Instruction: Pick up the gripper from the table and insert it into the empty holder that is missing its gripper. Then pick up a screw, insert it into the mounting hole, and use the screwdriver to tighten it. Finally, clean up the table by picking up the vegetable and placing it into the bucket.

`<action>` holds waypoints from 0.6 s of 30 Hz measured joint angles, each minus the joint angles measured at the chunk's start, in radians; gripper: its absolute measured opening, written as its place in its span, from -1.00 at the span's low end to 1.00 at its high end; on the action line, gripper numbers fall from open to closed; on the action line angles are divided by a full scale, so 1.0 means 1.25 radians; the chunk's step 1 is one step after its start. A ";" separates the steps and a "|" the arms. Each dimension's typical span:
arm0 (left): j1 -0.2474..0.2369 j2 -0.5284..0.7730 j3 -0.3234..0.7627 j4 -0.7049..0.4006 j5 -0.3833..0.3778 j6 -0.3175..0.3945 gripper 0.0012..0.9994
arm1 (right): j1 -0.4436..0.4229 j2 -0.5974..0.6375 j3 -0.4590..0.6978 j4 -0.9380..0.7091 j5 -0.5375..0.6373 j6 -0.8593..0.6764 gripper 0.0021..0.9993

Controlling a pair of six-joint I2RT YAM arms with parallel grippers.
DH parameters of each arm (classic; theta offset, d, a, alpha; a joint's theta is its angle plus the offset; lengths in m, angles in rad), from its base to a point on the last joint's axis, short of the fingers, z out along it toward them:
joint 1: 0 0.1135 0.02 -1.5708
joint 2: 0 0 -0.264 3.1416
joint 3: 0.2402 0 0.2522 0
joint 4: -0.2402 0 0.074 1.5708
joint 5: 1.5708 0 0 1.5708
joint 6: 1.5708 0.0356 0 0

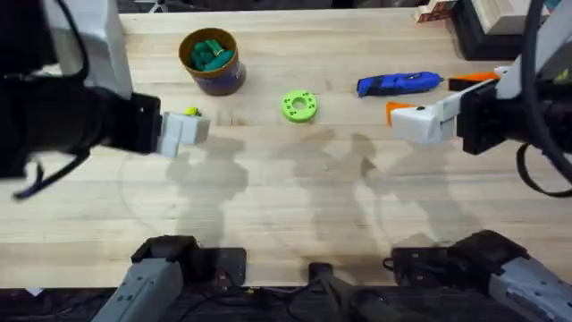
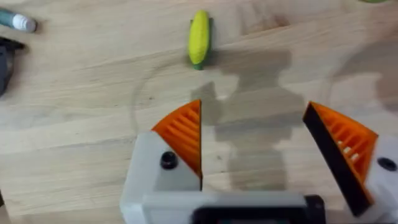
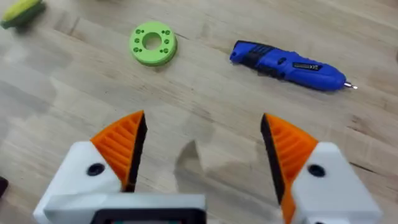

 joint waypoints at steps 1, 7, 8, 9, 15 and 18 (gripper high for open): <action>0.020 0.023 0.000 0.011 0.000 0.009 0.97 | 0.000 0.000 0.000 0.000 0.000 0.000 0.99; 0.166 0.115 0.000 0.104 0.064 0.087 0.97 | 0.000 0.000 0.000 0.000 0.000 0.000 0.99; 0.189 0.133 0.000 0.115 0.075 0.103 0.97 | 0.000 0.000 0.000 0.000 0.000 0.000 0.99; 0.208 0.149 0.000 0.123 0.086 0.115 0.97 | 0.000 0.000 0.000 0.000 0.000 0.000 0.99; 0.248 0.294 0.000 0.164 0.157 0.211 0.97 | 0.000 0.000 0.000 0.000 0.000 0.000 0.99; 0.248 0.371 0.000 0.190 0.175 0.243 0.97 | 0.000 0.000 0.000 0.000 0.000 0.000 0.99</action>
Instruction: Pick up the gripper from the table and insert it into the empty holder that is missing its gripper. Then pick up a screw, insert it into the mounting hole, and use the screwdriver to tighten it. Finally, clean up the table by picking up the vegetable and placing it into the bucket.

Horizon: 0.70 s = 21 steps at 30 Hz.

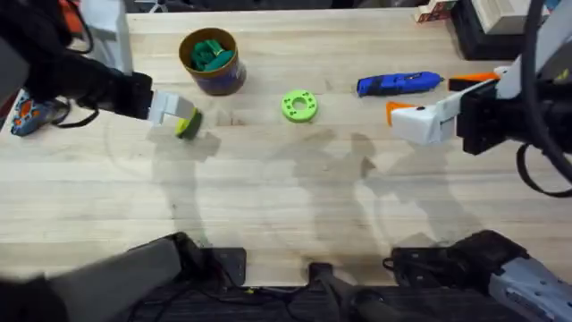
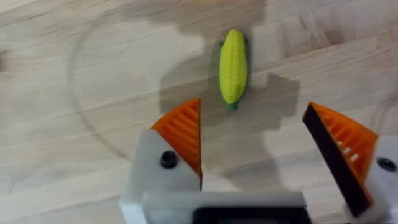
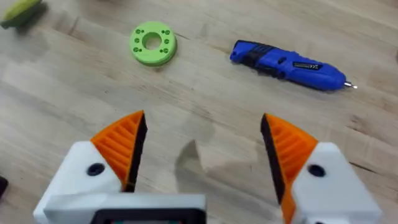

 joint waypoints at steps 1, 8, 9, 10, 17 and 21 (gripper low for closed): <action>0.000 0.029 0.000 0.010 0.004 0.008 0.97 | 0.000 0.000 0.000 0.000 0.000 0.000 0.99; 0.000 0.169 0.000 0.030 0.006 0.037 0.97 | 0.000 0.000 0.000 0.000 0.000 0.000 0.99; 0.000 0.184 0.000 0.035 0.006 0.040 0.97 | 0.000 0.000 0.000 0.000 0.000 0.000 0.99; 0.000 0.198 0.000 0.040 0.006 0.043 0.97 | 0.000 0.000 0.000 0.000 0.000 0.000 0.99; -0.017 0.249 0.000 0.070 -0.028 0.048 0.97 | 0.000 0.000 0.000 0.000 0.000 0.000 0.99; -0.074 0.275 0.000 0.086 -0.072 0.049 0.97 | 0.000 0.000 0.000 0.000 0.000 0.000 0.99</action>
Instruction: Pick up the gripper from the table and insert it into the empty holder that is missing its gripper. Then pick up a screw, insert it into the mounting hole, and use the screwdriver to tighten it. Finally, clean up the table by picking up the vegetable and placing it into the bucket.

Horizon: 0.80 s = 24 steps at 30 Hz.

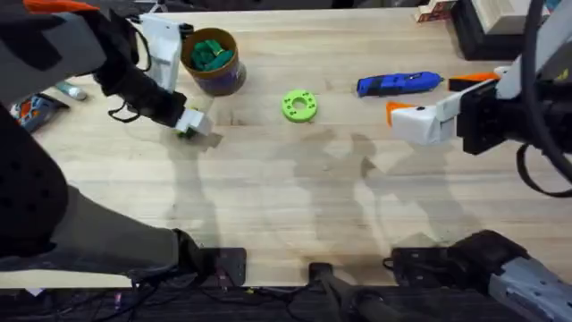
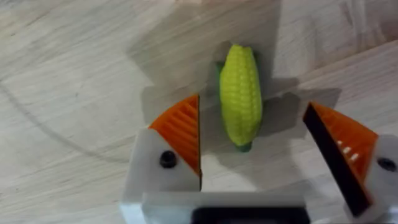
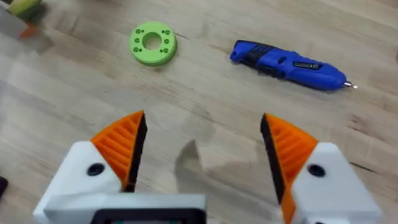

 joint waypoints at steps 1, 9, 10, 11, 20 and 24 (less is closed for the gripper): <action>-0.005 0.003 0.000 0.001 -0.002 0.000 0.97 | 0.000 0.000 0.000 0.000 0.000 0.000 0.99; -0.004 0.021 0.000 0.014 -0.022 -0.001 0.97 | 0.000 0.000 0.000 0.000 0.000 0.000 0.99; -0.004 0.026 0.000 0.014 -0.022 -0.001 0.97 | 0.000 0.000 0.000 0.000 0.000 0.000 0.99; -0.004 0.032 0.000 0.015 -0.023 -0.001 0.97 | 0.000 0.000 0.000 0.000 0.000 0.000 0.99; -0.004 0.049 0.007 0.026 -0.035 -0.001 0.97 | 0.000 0.000 0.000 0.000 0.000 0.000 0.99; -0.004 0.049 0.007 0.026 -0.035 -0.001 0.97 | 0.000 0.000 0.000 -0.001 0.000 0.000 0.99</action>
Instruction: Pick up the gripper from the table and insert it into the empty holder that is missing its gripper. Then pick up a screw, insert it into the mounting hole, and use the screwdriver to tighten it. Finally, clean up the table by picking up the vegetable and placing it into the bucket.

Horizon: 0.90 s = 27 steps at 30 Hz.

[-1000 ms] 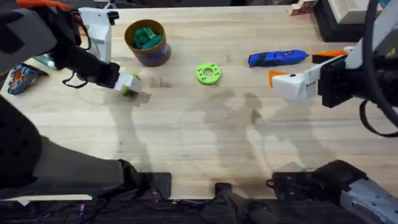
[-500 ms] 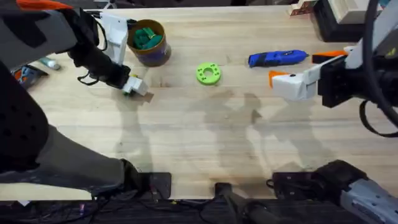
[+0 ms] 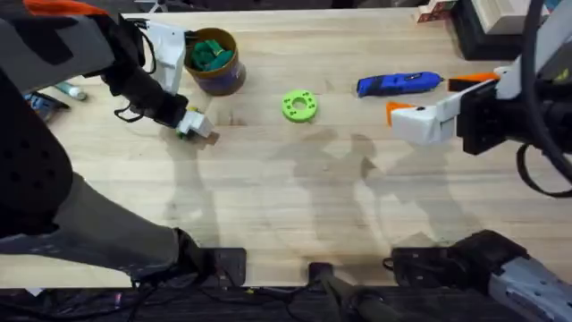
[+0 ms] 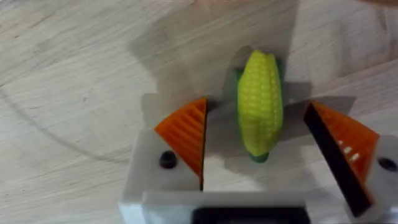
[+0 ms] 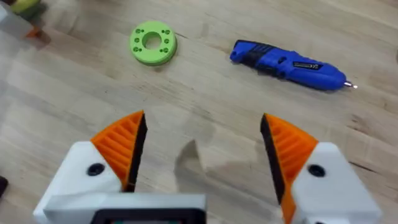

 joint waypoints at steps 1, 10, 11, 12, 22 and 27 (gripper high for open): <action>0.000 0.000 0.000 0.000 0.000 0.000 0.97 | 0.000 0.000 0.000 0.000 0.000 0.000 0.99; 0.000 0.000 0.000 0.003 0.000 0.000 0.97 | 0.000 0.000 0.000 -0.002 0.000 0.000 0.99; 0.000 0.000 0.000 0.004 0.000 0.000 0.97 | 0.000 0.000 0.000 -0.002 0.000 0.000 0.99; 0.000 0.000 0.000 0.006 0.000 0.000 0.97 | 0.000 0.000 0.000 -0.002 0.000 0.000 0.99; 0.000 0.000 0.000 0.016 0.001 0.000 0.97 | 0.000 0.000 0.000 -0.002 0.000 0.000 0.99; 0.000 0.000 0.000 0.016 0.001 0.000 0.97 | 0.000 0.000 0.000 -0.003 0.000 0.000 0.99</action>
